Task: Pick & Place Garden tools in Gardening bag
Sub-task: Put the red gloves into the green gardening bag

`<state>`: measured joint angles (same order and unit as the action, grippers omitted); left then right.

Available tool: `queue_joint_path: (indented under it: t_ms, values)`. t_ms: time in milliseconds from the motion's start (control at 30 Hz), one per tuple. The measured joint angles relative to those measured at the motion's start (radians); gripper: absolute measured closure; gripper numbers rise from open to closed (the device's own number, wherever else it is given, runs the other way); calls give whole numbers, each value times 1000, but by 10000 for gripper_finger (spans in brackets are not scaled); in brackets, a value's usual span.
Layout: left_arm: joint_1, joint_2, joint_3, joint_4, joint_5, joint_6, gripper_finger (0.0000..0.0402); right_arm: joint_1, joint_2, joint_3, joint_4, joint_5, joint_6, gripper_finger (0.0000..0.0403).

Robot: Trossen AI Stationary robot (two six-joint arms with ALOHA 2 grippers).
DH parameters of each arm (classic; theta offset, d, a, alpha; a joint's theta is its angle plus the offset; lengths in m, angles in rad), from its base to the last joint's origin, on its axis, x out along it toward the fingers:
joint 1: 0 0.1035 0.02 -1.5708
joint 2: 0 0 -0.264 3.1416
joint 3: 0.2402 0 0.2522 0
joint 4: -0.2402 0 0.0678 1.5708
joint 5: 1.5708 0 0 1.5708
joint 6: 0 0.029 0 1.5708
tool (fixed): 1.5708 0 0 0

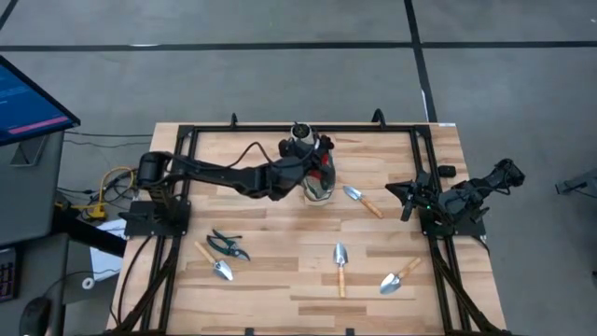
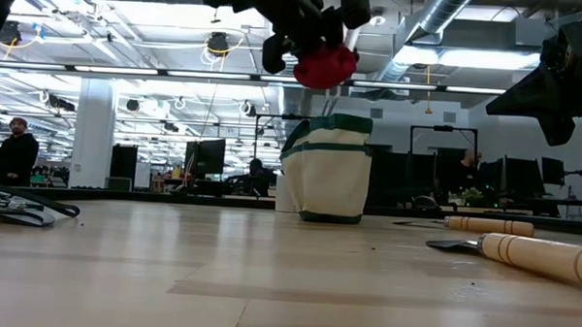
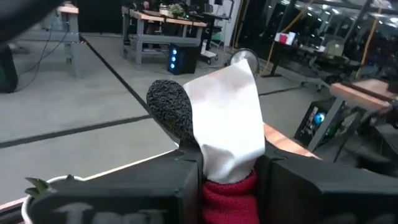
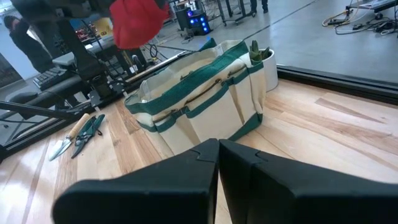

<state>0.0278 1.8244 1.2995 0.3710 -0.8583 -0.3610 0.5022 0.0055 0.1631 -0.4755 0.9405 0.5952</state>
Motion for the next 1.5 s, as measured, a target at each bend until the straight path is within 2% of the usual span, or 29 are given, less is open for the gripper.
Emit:
queue_joint_path:
  t_ms: [267, 667, 833, 1267, 1500]
  values:
    - [33, 2, 0, 14, 66, -45, 354, 0, 0, 0, 0, 0, 0, 397]
    - [46, 4, 0, 32, 100, -68, 355, 0, 0, 0, 0, 0, 0, 397]
    - [52, 5, 0, 35, 160, -70, 355, 0, 0, 0, 0, 0, 0, 397]
    - [59, 70, 1, 41, 175, -71, 354, 0, 0, 0, 0, 0, 0, 397]
    - [59, 70, 1, 43, 174, -65, 325, 0, 0, 0, 0, 0, 0, 397]
